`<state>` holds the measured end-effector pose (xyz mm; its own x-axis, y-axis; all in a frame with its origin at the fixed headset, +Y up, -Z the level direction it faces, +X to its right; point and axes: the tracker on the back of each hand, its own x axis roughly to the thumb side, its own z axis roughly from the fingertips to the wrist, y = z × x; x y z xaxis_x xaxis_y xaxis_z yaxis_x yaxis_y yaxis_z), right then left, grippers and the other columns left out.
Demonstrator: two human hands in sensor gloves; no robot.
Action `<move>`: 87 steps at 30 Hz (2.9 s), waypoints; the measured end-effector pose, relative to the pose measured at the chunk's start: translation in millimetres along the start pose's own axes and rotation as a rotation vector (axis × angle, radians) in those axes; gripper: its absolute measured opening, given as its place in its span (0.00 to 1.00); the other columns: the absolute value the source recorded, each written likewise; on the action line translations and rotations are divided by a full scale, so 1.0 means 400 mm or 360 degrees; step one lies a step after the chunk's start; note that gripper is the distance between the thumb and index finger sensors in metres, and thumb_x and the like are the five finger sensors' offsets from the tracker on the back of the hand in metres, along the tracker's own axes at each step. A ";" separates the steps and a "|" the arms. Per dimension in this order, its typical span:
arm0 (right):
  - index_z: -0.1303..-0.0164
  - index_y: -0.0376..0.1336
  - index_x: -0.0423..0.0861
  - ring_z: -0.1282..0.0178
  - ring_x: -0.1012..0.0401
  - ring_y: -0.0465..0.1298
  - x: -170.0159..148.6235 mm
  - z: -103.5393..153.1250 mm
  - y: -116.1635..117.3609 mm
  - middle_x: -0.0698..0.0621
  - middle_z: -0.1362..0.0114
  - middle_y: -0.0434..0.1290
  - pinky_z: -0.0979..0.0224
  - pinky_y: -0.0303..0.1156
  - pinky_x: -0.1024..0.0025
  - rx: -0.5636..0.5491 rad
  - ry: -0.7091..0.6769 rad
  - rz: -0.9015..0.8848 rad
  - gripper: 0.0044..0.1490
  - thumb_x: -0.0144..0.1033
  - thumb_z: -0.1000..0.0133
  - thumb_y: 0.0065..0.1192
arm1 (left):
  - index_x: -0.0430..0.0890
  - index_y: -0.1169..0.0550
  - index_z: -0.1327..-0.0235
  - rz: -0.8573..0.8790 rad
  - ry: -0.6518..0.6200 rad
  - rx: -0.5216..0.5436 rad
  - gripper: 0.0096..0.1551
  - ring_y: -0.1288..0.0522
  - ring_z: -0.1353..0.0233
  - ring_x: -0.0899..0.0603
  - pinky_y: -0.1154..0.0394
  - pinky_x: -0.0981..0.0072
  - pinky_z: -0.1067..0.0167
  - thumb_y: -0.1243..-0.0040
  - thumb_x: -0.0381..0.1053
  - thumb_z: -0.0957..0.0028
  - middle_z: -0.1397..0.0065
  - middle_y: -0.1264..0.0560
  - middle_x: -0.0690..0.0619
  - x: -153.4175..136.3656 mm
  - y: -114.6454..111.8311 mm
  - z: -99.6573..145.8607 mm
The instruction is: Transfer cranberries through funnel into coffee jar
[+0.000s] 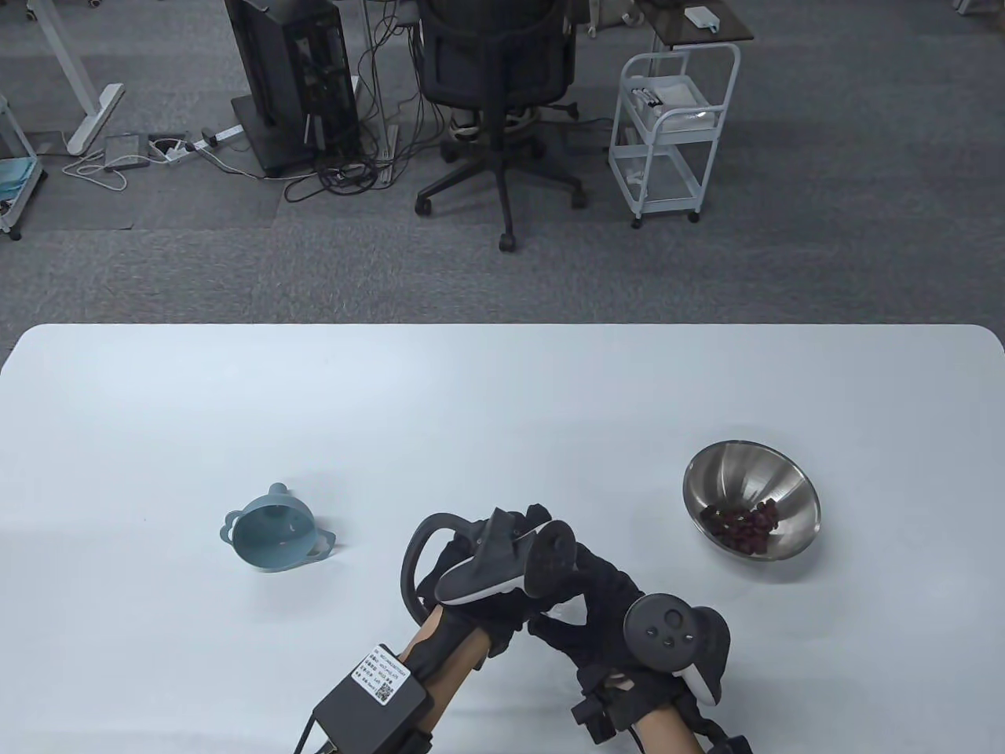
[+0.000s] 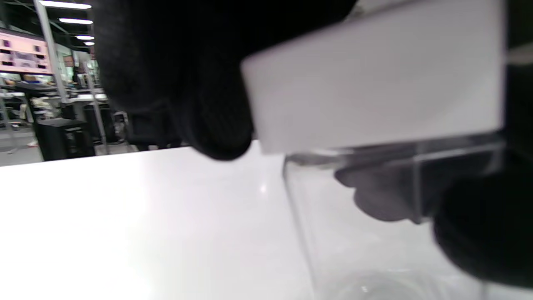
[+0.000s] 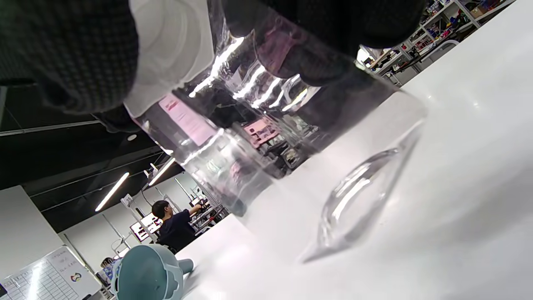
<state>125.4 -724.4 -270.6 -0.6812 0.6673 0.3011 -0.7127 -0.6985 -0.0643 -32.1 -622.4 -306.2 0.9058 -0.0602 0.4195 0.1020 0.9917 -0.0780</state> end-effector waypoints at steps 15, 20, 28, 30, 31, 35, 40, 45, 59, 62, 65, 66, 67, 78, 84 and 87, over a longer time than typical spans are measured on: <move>0.26 0.55 0.36 0.31 0.43 0.74 -0.003 -0.003 0.000 0.38 0.24 0.69 0.31 0.67 0.47 0.0026 -0.0014 -0.0103 0.61 0.60 0.57 0.79 | 0.60 0.52 0.19 0.0350 -0.0553 -0.0270 0.62 0.48 0.11 0.34 0.44 0.35 0.22 0.27 0.63 0.58 0.11 0.50 0.55 -0.084 0.029 0.037; 0.26 0.55 0.36 0.30 0.43 0.74 0.001 -0.004 0.003 0.39 0.24 0.69 0.31 0.67 0.47 0.0083 -0.0079 -0.0197 0.61 0.60 0.58 0.79 | 0.63 0.50 0.21 0.0258 -0.0560 -0.0310 0.59 0.49 0.11 0.36 0.44 0.37 0.21 0.25 0.58 0.58 0.11 0.50 0.57 -0.066 0.014 0.026; 0.26 0.55 0.36 0.30 0.43 0.73 0.001 -0.002 -0.007 0.38 0.24 0.68 0.31 0.67 0.47 0.0036 -0.0083 -0.0178 0.61 0.60 0.57 0.79 | 0.56 0.42 0.18 0.0167 -0.0485 -0.0131 0.56 0.27 0.22 0.37 0.34 0.40 0.26 0.35 0.72 0.58 0.19 0.33 0.49 -0.045 0.015 0.018; 0.26 0.55 0.36 0.31 0.43 0.74 0.002 -0.001 -0.010 0.38 0.24 0.69 0.31 0.67 0.47 -0.0003 -0.0066 -0.0156 0.61 0.60 0.57 0.78 | 0.51 0.38 0.18 0.0166 -0.0420 -0.0029 0.56 0.22 0.29 0.37 0.30 0.41 0.29 0.37 0.75 0.58 0.23 0.30 0.45 -0.041 0.016 0.018; 0.26 0.55 0.36 0.31 0.43 0.74 0.002 -0.001 -0.011 0.38 0.24 0.69 0.31 0.67 0.47 -0.0019 -0.0059 -0.0150 0.61 0.61 0.58 0.78 | 0.50 0.37 0.18 0.0151 -0.0401 -0.0007 0.56 0.21 0.31 0.37 0.29 0.42 0.30 0.39 0.77 0.58 0.24 0.28 0.45 -0.039 0.016 0.019; 0.26 0.55 0.36 0.31 0.43 0.74 0.002 0.002 -0.017 0.38 0.24 0.69 0.31 0.67 0.47 -0.0109 -0.0041 -0.0107 0.61 0.61 0.58 0.78 | 0.48 0.35 0.19 0.0061 -0.0298 0.0131 0.57 0.18 0.37 0.39 0.26 0.45 0.33 0.44 0.80 0.57 0.28 0.26 0.45 -0.021 0.017 0.026; 0.26 0.55 0.36 0.31 0.43 0.74 0.002 0.004 -0.021 0.39 0.24 0.69 0.31 0.67 0.47 -0.0149 -0.0015 -0.0092 0.62 0.61 0.58 0.78 | 0.46 0.32 0.21 0.0076 -0.0150 0.0240 0.57 0.16 0.42 0.40 0.24 0.46 0.36 0.47 0.81 0.56 0.31 0.23 0.44 -0.008 0.014 0.034; 0.26 0.55 0.36 0.31 0.43 0.74 0.003 0.005 -0.023 0.39 0.24 0.69 0.31 0.67 0.47 -0.0179 -0.0011 -0.0075 0.62 0.61 0.58 0.78 | 0.45 0.31 0.21 0.0153 0.0045 0.0224 0.57 0.15 0.44 0.41 0.23 0.46 0.37 0.48 0.82 0.54 0.32 0.22 0.43 0.002 0.015 0.039; 0.27 0.55 0.36 0.32 0.43 0.75 0.013 0.009 -0.014 0.39 0.25 0.70 0.32 0.68 0.47 -0.0206 -0.0027 0.0080 0.61 0.61 0.58 0.79 | 0.41 0.28 0.24 0.0179 0.0444 0.0120 0.57 0.14 0.49 0.41 0.22 0.47 0.41 0.53 0.83 0.50 0.37 0.20 0.41 0.010 0.033 0.046; 0.27 0.55 0.36 0.32 0.43 0.74 0.006 0.009 -0.012 0.38 0.25 0.69 0.32 0.68 0.47 -0.0195 0.0002 0.0028 0.61 0.61 0.58 0.79 | 0.42 0.31 0.21 0.0204 0.0420 0.0117 0.57 0.15 0.45 0.40 0.23 0.46 0.38 0.53 0.82 0.50 0.33 0.22 0.42 -0.008 0.043 0.050; 0.27 0.55 0.36 0.32 0.43 0.74 0.005 0.008 -0.013 0.38 0.25 0.69 0.32 0.68 0.47 -0.0198 0.0006 0.0031 0.61 0.61 0.58 0.78 | 0.43 0.33 0.19 0.0272 0.0415 0.0141 0.55 0.17 0.41 0.38 0.25 0.44 0.36 0.52 0.81 0.49 0.30 0.24 0.42 -0.037 0.043 0.061; 0.27 0.55 0.36 0.32 0.43 0.74 0.003 0.008 -0.015 0.38 0.25 0.69 0.32 0.68 0.47 -0.0200 0.0013 0.0014 0.61 0.61 0.58 0.78 | 0.44 0.34 0.19 0.0281 0.0394 0.0159 0.55 0.17 0.40 0.38 0.26 0.44 0.35 0.51 0.80 0.49 0.29 0.25 0.42 -0.052 0.041 0.066; 0.26 0.55 0.36 0.31 0.43 0.74 0.002 0.008 -0.016 0.39 0.25 0.69 0.32 0.68 0.47 -0.0202 0.0022 -0.0005 0.61 0.61 0.58 0.78 | 0.44 0.34 0.19 0.0308 0.0396 0.0173 0.55 0.18 0.39 0.37 0.27 0.43 0.34 0.50 0.79 0.49 0.27 0.26 0.42 -0.067 0.036 0.072; 0.26 0.55 0.36 0.31 0.43 0.74 -0.007 0.006 -0.023 0.38 0.25 0.69 0.32 0.68 0.47 -0.0211 0.0059 -0.0064 0.61 0.61 0.57 0.78 | 0.43 0.38 0.18 0.0317 0.0336 0.0009 0.54 0.25 0.28 0.31 0.33 0.37 0.29 0.39 0.73 0.50 0.21 0.33 0.40 -0.151 -0.120 0.124; 0.26 0.55 0.36 0.31 0.43 0.74 -0.006 0.006 -0.022 0.38 0.25 0.69 0.32 0.68 0.48 -0.0206 0.0055 -0.0073 0.61 0.61 0.57 0.78 | 0.45 0.39 0.18 0.0269 0.0285 -0.0183 0.53 0.28 0.25 0.31 0.34 0.37 0.28 0.36 0.71 0.51 0.19 0.34 0.43 -0.136 -0.228 0.126; 0.26 0.55 0.36 0.31 0.43 0.74 -0.006 0.006 -0.022 0.38 0.25 0.69 0.32 0.68 0.48 -0.0205 0.0054 -0.0071 0.61 0.61 0.57 0.78 | 0.47 0.39 0.18 0.0264 0.0263 -0.0254 0.53 0.31 0.23 0.31 0.35 0.38 0.28 0.36 0.70 0.51 0.17 0.35 0.45 -0.126 -0.269 0.123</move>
<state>133.7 -720.3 -268.3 -0.6519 0.7069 0.2745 -0.7567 -0.6303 -0.1736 -109.0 -720.5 -274.3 0.9689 0.0707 0.2371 -0.0016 0.9600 -0.2799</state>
